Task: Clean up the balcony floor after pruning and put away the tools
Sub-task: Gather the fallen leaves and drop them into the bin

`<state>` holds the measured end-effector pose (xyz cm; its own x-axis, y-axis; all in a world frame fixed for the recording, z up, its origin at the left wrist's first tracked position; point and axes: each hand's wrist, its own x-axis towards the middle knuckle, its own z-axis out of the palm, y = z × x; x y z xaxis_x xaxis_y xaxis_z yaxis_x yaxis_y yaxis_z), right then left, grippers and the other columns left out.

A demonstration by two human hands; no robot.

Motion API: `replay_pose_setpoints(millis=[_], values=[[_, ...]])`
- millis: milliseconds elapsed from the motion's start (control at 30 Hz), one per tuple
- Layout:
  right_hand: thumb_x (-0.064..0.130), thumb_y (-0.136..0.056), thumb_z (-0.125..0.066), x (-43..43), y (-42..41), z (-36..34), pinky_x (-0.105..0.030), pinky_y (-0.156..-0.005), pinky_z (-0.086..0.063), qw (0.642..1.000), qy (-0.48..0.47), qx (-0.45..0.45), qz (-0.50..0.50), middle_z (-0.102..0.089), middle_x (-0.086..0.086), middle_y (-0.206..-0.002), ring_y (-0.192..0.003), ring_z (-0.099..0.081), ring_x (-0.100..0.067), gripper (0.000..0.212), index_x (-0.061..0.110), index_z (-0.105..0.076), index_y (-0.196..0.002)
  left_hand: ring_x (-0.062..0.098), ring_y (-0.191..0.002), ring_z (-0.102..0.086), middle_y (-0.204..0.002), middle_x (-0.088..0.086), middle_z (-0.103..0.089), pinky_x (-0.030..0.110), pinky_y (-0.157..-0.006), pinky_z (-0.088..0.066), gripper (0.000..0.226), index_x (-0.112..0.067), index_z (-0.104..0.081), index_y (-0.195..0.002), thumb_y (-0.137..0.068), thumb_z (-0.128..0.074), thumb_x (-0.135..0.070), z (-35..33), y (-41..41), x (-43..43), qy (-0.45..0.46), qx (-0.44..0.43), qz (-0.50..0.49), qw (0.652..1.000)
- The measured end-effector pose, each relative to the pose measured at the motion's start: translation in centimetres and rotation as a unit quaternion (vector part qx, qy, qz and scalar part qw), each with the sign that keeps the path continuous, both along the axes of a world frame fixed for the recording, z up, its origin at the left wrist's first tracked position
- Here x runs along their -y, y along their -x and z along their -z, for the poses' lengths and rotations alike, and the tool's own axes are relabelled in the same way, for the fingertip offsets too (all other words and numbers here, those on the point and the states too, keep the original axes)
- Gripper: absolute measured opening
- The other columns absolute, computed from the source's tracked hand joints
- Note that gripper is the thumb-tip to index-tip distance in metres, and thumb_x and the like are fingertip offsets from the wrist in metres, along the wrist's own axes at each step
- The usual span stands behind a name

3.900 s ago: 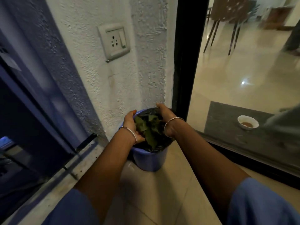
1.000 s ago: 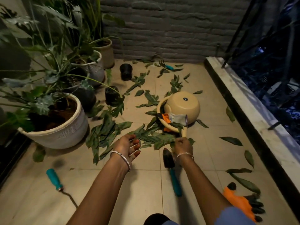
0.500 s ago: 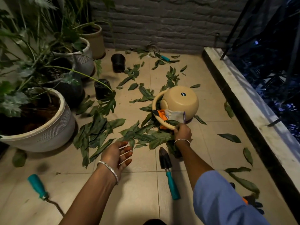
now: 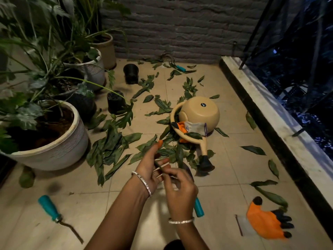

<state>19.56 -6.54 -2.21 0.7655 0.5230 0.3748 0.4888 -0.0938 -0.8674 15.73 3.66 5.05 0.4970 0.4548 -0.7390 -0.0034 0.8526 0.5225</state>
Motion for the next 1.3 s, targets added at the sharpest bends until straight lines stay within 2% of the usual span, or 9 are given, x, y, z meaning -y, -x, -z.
replay_pose_setpoints(millis=[133, 267, 500, 600, 700, 867, 1000, 1067, 1300], values=[[0.025, -0.085, -0.072, 0.8, 0.2, -0.1, -0.021, -0.073, -0.054, 0.995, -0.030, -0.026, -0.089, -0.071, 0.014, -0.092, -0.089, -0.067, -0.008, 0.013, 0.017, -0.075, -0.095, 0.013, -0.051, -0.053, -0.057, 0.000, -0.048, 0.029, -0.055, -0.046, 0.013, -0.013, -0.056, -0.086, -0.098, -0.052, -0.017, 1.6, 0.8, -0.9, 0.003, -0.033, -0.102, 0.994], [0.021, -0.091, -0.066, -0.5, -4.5, 4.5, -0.028, -0.069, -0.054, 0.989, 0.070, -0.126, 0.023, -0.068, 0.007, -0.083, -0.081, -0.065, -0.015, 0.003, 0.022, -0.069, -0.090, 0.011, -0.043, -0.028, -0.051, -0.003, -0.031, 0.022, -0.046, -0.032, 0.024, -0.017, -0.053, -0.080, -0.100, -0.040, -0.016, 1.8, 3.3, -2.4, 0.007, -0.066, -0.164, 0.984], [0.031, -0.080, -0.072, -6.7, -14.1, 13.3, -0.049, -0.106, -0.041, 0.876, 0.478, 0.026, -0.055, -0.036, -0.017, -0.146, -0.133, -0.038, -0.040, 0.083, 0.026, -0.027, -0.150, 0.010, -0.034, -0.023, -0.047, -0.005, -0.028, 0.017, -0.039, -0.022, 0.019, -0.014, -0.060, -0.090, -0.097, -0.043, -0.017, -0.1, 4.5, -1.4, -0.009, -0.024, -0.122, 0.992], [0.043, -0.081, -0.072, -8.5, -16.0, 14.3, -0.053, -0.112, -0.032, 0.843, 0.520, 0.077, -0.113, -0.015, -0.013, -0.160, -0.144, -0.021, -0.042, 0.090, 0.037, -0.018, -0.153, 0.010, -0.034, -0.023, -0.049, -0.004, -0.028, 0.016, -0.038, -0.022, 0.018, -0.012, -0.060, -0.089, -0.096, -0.045, -0.017, -0.5, 5.6, -1.1, -0.021, -0.027, -0.119, 0.992], [0.047, -0.087, -0.064, -9.6, -16.4, 16.0, -0.052, -0.110, -0.034, 0.817, 0.559, 0.070, -0.119, -0.027, -0.014, -0.155, -0.139, -0.029, -0.040, 0.074, 0.034, -0.028, -0.151, 0.010, -0.036, -0.022, -0.052, -0.003, -0.027, 0.017, -0.038, -0.022, 0.016, -0.012, -0.060, -0.088, -0.094, -0.047, -0.017, -0.5, 6.5, -1.2, -0.023, -0.042, -0.125, 0.991], [0.021, -0.094, -0.056, -9.4, -14.6, 17.4, -0.040, -0.089, -0.051, 0.851, 0.495, 0.158, -0.083, -0.064, -0.013, -0.112, -0.107, -0.061, -0.033, 0.026, 0.014, -0.062, -0.118, 0.010, -0.037, -0.022, -0.052, -0.003, -0.028, 0.018, -0.040, -0.021, 0.015, -0.012, -0.060, -0.085, -0.093, -0.048, -0.016, -0.6, 6.9, -1.4, -0.020, -0.036, -0.127, 0.991], [0.031, -0.084, -0.061, -7.8, -12.2, 14.7, -0.034, -0.099, -0.049, 0.936, 0.343, 0.052, -0.060, -0.066, -0.003, -0.110, -0.104, -0.062, -0.021, 0.035, 0.015, -0.068, -0.115, 0.010, -0.036, -0.023, -0.051, -0.003, -0.029, 0.017, -0.038, -0.023, 0.013, -0.011, -0.060, -0.086, -0.092, -0.050, -0.015, -0.6, 7.8, -1.2, -0.016, -0.029, -0.130, 0.991], [0.011, -0.088, -0.062, -6.9, -10.7, 12.2, -0.032, -0.096, -0.050, 0.968, 0.250, 0.023, -0.025, -0.069, -0.005, -0.112, -0.106, -0.064, -0.023, 0.031, 0.016, -0.068, -0.118, 0.010, -0.035, -0.023, -0.051, -0.003, -0.029, 0.017, -0.037, -0.023, 0.015, -0.011, -0.060, -0.085, -0.093, -0.049, -0.016, -0.6, 8.4, -1.3, -0.011, -0.023, -0.135, 0.991], [0.008, -0.095, -0.060, -1.1, -2.7, -0.4, -0.003, -0.080, -0.043, 0.998, 0.031, -0.062, 0.008, -0.065, 0.002, -0.113, -0.102, -0.061, 0.001, 0.029, 0.010, -0.058, -0.124, 0.010, -0.035, -0.025, -0.052, -0.003, -0.031, 0.017, -0.040, -0.023, 0.025, -0.011, -0.060, -0.084, -0.092, -0.054, -0.034, -0.8, 9.5, -0.2, 0.026, 0.015, -0.148, 0.989]])
